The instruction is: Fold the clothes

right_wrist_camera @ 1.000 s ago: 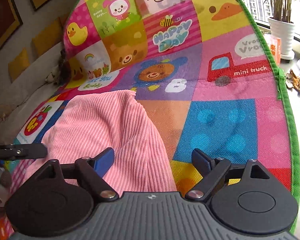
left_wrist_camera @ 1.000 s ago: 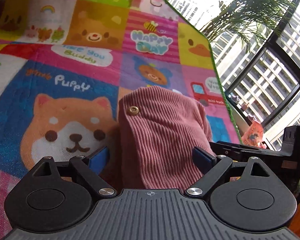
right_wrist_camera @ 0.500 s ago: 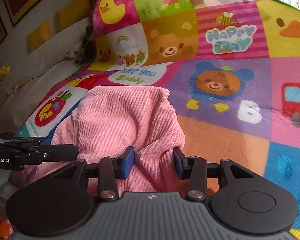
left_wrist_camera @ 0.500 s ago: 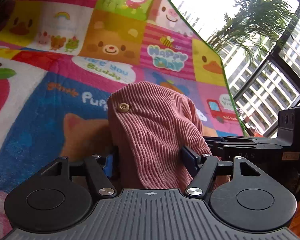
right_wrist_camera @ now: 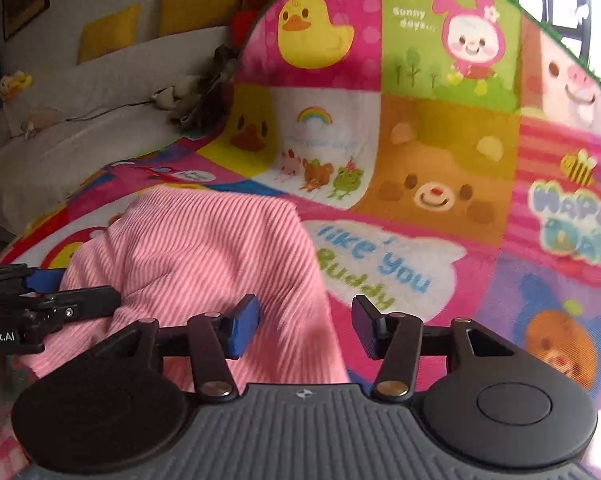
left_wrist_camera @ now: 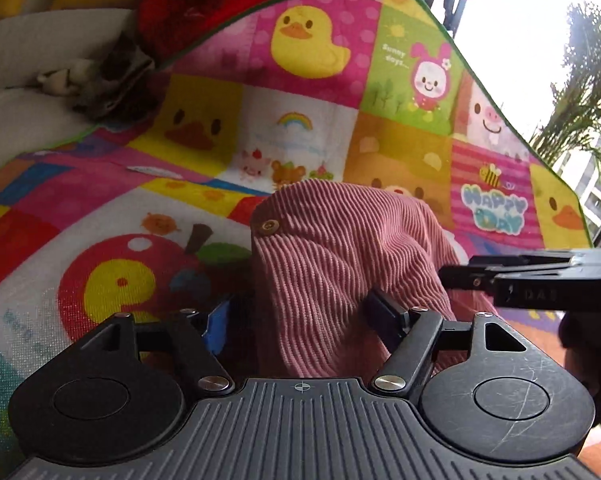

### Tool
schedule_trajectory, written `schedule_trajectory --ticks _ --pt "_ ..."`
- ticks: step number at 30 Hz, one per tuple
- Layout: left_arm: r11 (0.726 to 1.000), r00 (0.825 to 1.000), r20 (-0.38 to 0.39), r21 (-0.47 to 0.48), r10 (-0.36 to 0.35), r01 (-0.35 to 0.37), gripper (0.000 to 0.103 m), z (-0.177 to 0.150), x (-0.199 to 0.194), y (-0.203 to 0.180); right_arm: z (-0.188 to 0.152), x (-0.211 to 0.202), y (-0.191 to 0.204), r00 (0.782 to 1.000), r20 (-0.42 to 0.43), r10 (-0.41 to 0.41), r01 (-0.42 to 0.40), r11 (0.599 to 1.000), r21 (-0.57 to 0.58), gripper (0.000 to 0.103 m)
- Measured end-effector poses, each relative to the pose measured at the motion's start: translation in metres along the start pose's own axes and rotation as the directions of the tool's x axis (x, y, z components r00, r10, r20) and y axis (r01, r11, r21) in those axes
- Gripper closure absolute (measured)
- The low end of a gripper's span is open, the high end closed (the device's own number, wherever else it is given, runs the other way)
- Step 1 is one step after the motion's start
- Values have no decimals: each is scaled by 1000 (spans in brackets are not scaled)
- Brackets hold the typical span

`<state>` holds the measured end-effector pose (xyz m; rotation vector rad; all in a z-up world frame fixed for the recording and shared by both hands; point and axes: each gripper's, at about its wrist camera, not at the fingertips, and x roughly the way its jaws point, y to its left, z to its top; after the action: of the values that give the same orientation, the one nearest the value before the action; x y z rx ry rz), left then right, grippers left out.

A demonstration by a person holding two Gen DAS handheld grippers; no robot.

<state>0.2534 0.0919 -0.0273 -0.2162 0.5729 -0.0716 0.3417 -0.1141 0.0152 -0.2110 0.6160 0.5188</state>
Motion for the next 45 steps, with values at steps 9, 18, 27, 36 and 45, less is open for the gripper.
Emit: schedule_trajectory --ticks 9,18,27,36,45 --pt "998 1000 16 56 19 -20 21 -8 0 -5 49 33 21 964 13 265 -264 953 152 52" --pt "1000 1000 -5 2 -8 8 13 -8 3 5 18 34 6 989 -29 143 -140 986 89 43" --pt "998 999 -21 -53 -32 30 10 -7 7 14 -41 -14 -29 988 15 152 -152 963 221 48" --pt "982 996 18 -161 -93 94 10 -4 -6 34 -41 -28 -2 986 39 161 -166 974 156 96" --pt "998 1000 -6 -53 -20 20 9 -3 -8 29 -63 -39 10 983 -91 160 -153 985 81 96"
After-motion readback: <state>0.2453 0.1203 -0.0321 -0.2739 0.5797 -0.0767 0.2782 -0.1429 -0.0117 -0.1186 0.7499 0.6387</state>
